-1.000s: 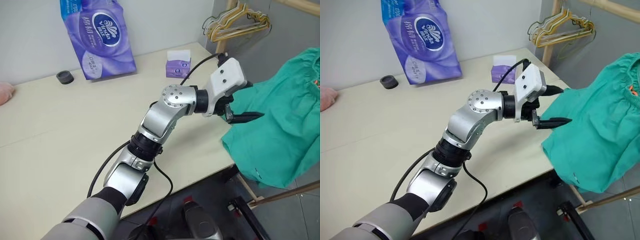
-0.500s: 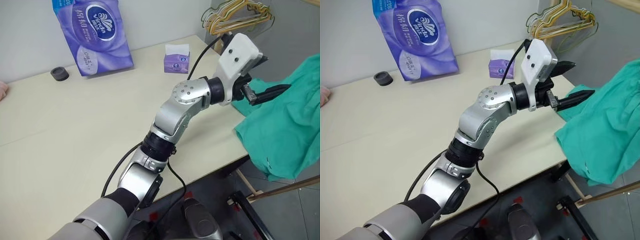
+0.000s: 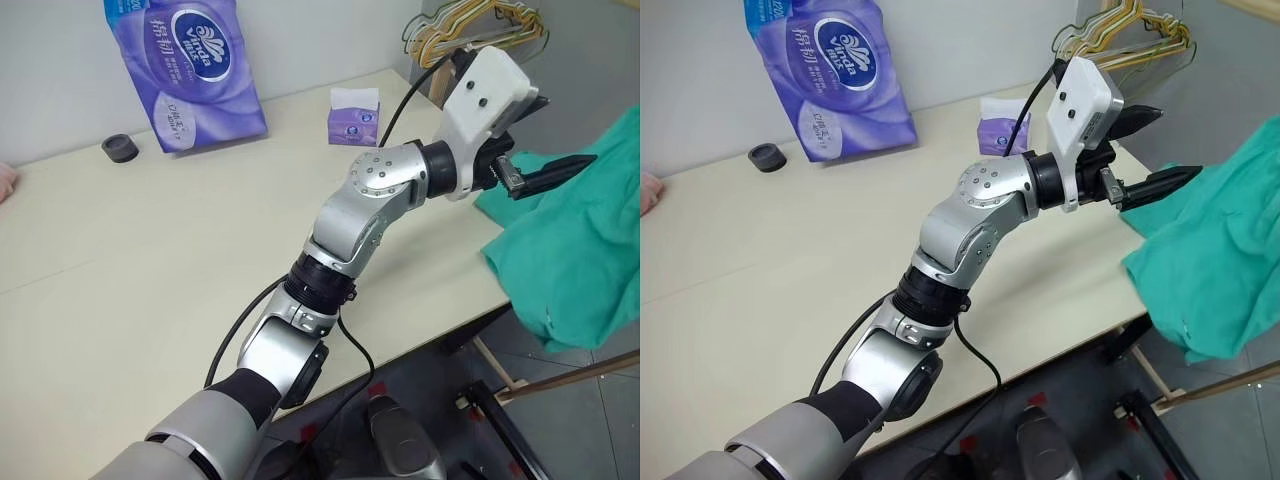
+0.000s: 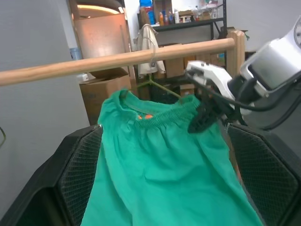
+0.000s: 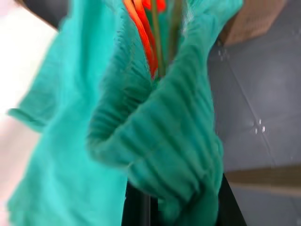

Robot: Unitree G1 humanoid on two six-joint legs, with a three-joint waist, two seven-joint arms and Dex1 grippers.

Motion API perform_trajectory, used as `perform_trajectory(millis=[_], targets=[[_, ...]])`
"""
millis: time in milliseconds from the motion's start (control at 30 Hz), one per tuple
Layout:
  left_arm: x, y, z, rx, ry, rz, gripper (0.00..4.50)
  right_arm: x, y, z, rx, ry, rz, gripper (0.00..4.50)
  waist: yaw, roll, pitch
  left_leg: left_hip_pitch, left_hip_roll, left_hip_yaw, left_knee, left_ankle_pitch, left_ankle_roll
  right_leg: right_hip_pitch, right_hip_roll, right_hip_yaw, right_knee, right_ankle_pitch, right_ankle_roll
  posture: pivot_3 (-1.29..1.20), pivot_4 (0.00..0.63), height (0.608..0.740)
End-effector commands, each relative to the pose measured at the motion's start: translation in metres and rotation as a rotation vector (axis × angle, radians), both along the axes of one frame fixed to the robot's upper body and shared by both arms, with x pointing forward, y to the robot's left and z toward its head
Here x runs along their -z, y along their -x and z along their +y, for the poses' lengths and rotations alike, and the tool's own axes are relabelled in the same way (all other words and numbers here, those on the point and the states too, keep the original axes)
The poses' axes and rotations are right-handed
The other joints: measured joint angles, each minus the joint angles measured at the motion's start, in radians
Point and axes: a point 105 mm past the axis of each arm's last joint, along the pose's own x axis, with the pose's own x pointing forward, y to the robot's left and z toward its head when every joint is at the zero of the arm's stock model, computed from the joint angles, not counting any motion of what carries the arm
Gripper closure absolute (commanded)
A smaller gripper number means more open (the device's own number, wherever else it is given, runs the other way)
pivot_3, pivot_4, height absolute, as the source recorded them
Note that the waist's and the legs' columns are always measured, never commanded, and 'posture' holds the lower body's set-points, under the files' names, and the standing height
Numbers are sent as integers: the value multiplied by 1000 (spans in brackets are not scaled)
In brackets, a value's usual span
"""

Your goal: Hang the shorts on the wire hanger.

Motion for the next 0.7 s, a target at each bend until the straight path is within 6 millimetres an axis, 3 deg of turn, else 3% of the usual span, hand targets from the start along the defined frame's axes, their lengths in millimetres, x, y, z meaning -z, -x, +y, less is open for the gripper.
perform_trajectory(millis=[33,333,700], targets=[[-16,13,-4,46,42,-44,15,-30,12,-1,27,61,-92,4500,-1,-1,4,0,0,0,0,0,0,0,1,1,0,0,0,-407,225,740],[-22,21,-12,93,48,-67,15,-15,22,-34,169,-43,-47,4500,-3,-2,11,0,-1,5,0,-1,1,-1,1,8,-1,0,3,-427,235,740],[-21,25,-15,99,46,-80,15,24,13,-22,75,-156,64,4500,-3,-2,18,1,-1,7,0,-2,1,-1,1,11,-1,1,4,-405,242,740]])
